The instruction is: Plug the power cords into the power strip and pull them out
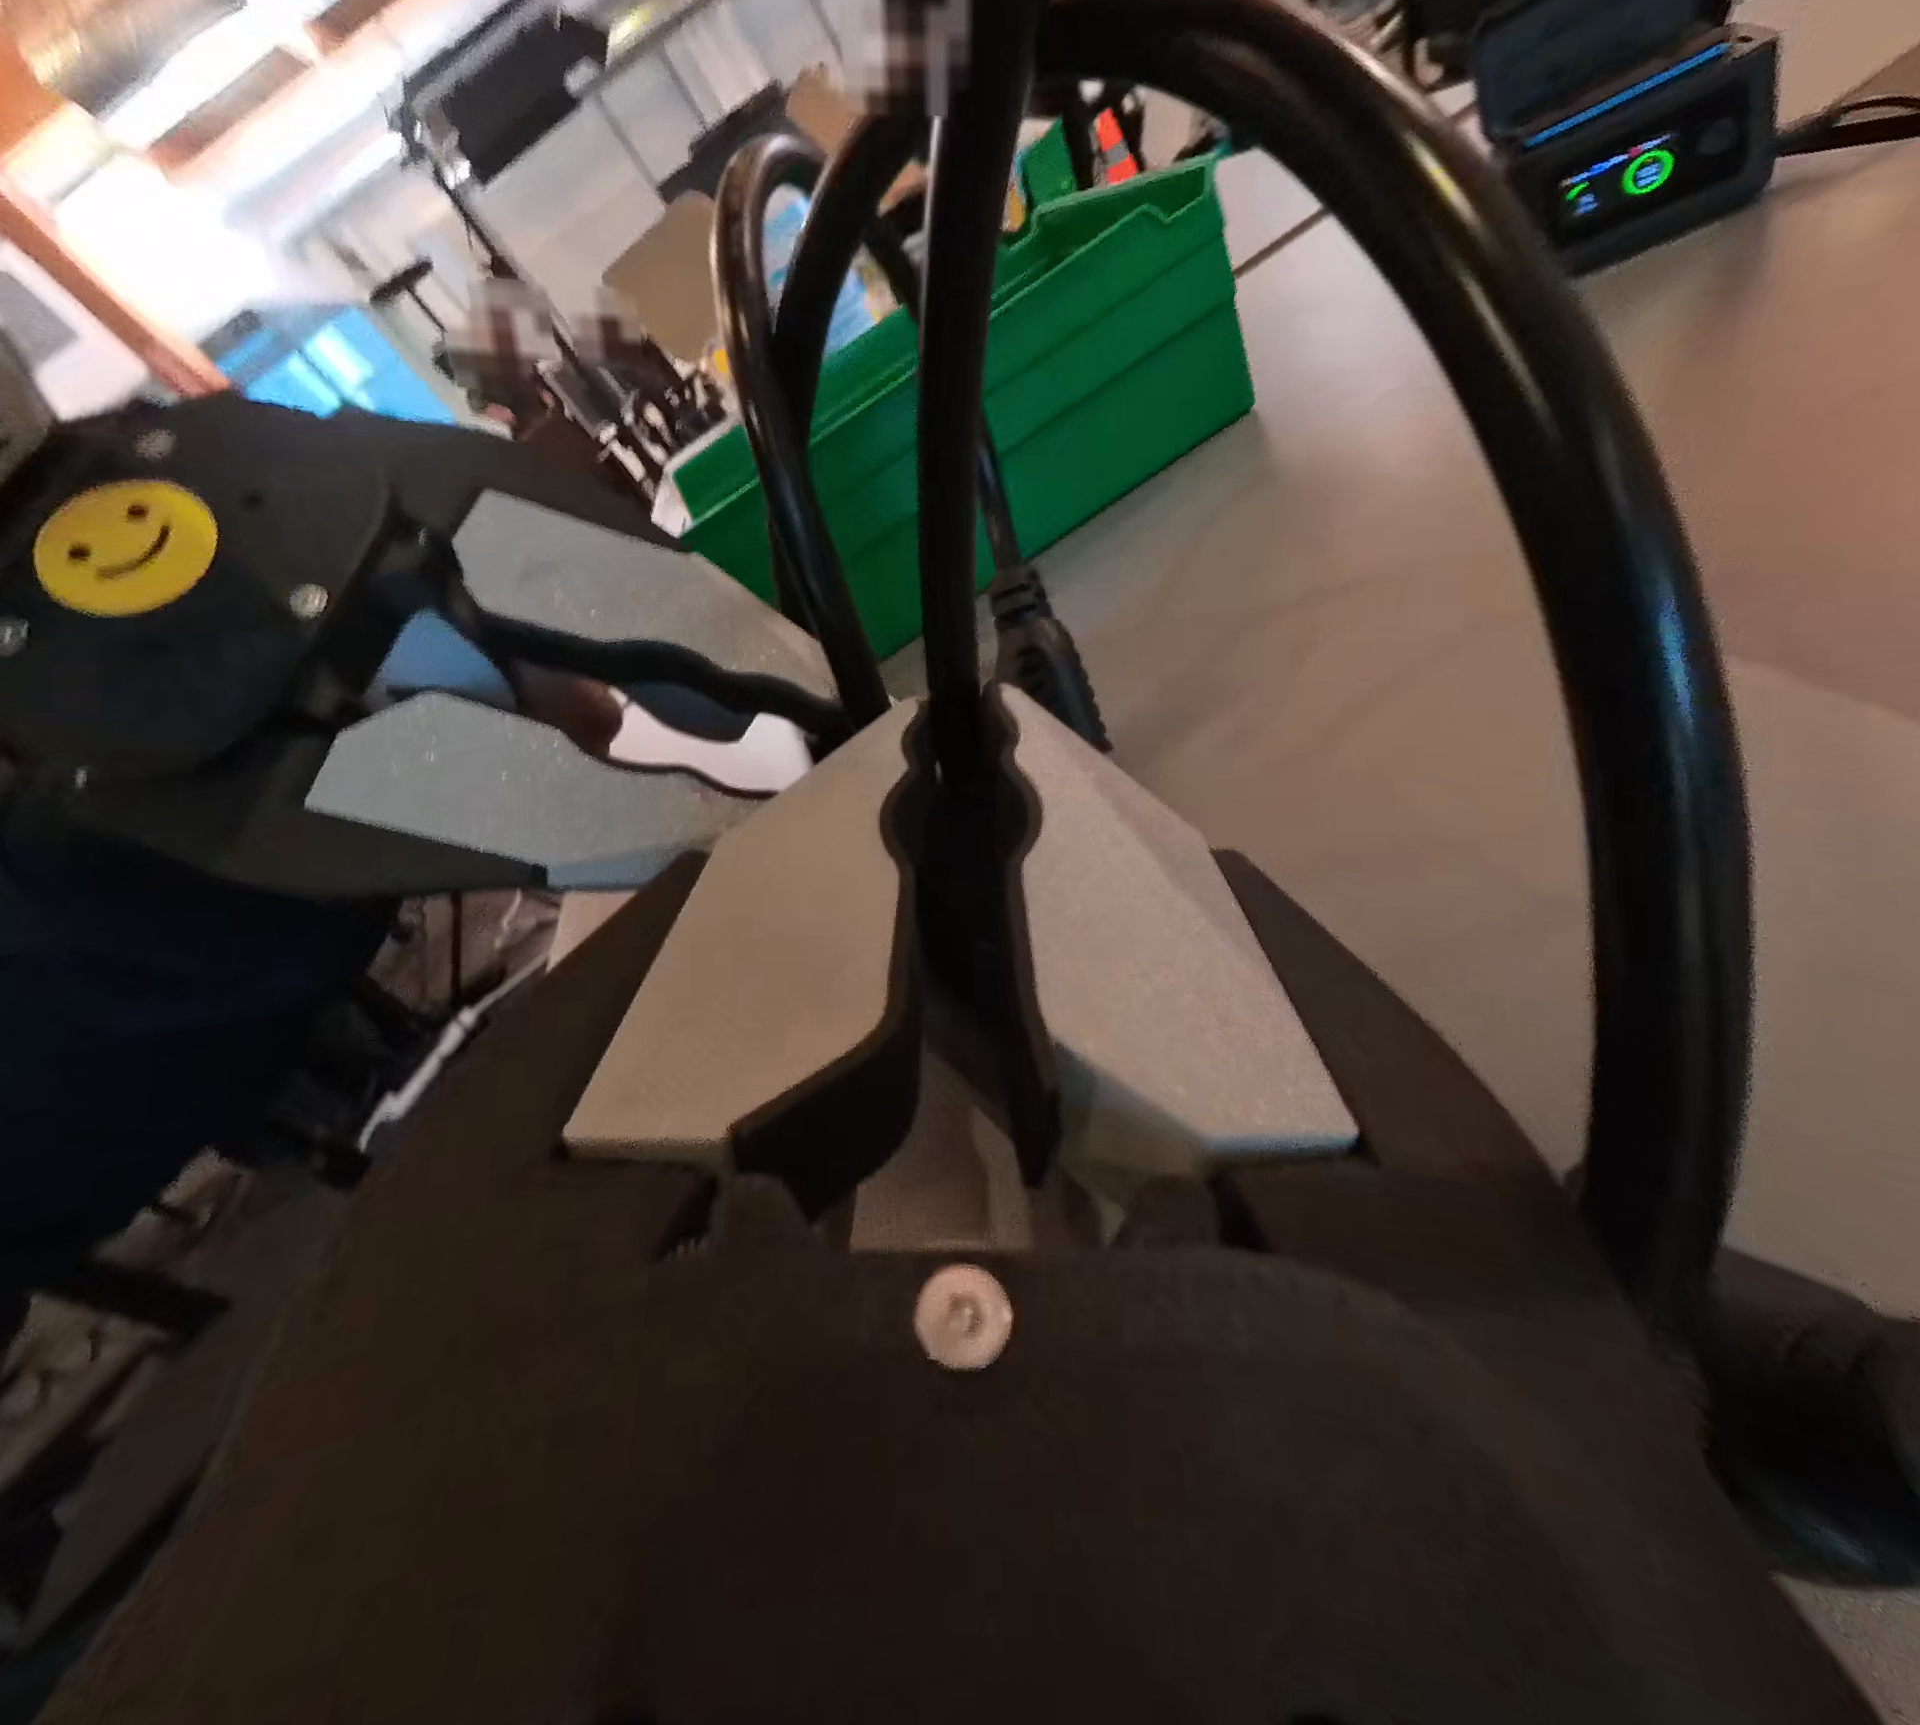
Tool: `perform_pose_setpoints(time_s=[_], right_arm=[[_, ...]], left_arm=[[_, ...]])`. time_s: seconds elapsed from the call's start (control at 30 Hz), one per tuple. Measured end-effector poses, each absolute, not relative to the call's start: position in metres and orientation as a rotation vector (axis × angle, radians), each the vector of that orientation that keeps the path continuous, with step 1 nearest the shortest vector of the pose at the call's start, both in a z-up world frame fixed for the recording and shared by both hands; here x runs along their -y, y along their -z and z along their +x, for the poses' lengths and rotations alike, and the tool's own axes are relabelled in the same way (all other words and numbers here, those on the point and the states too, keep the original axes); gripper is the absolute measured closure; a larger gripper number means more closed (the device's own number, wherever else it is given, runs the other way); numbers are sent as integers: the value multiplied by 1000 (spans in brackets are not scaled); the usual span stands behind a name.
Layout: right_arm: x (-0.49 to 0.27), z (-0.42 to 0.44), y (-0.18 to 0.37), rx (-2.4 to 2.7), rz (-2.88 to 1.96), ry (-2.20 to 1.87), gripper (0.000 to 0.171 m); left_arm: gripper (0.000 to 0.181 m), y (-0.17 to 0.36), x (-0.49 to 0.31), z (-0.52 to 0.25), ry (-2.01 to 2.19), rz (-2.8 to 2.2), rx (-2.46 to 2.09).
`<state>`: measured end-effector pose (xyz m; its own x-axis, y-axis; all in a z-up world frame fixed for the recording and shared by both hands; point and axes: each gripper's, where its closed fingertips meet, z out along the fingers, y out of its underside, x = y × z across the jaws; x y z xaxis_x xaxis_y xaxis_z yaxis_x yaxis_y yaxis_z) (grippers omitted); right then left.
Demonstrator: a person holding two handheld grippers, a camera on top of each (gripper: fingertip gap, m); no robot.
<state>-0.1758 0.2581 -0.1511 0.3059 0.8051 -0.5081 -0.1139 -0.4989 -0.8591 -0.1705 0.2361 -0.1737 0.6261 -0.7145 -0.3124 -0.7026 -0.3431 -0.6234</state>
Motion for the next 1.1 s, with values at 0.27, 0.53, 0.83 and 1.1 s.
perform_pose_setpoints(time_s=[0.27,0.53,0.83,1.1], right_arm=[[-272,-164,137,386,-1614,-1491,168],[-273,-162,129,368,-1561,-1557,168],[-275,-169,141,653,-1655,-1207,167],[-263,-178,141,1064,-1547,-705,167]], left_arm=[[163,169,-245,-163,-44,-2076,-1108],[164,167,-242,-163,-73,-2064,-1126],[164,176,-247,-161,-218,-2075,-1187],[165,177,-244,-172,-160,-2122,-1191]])
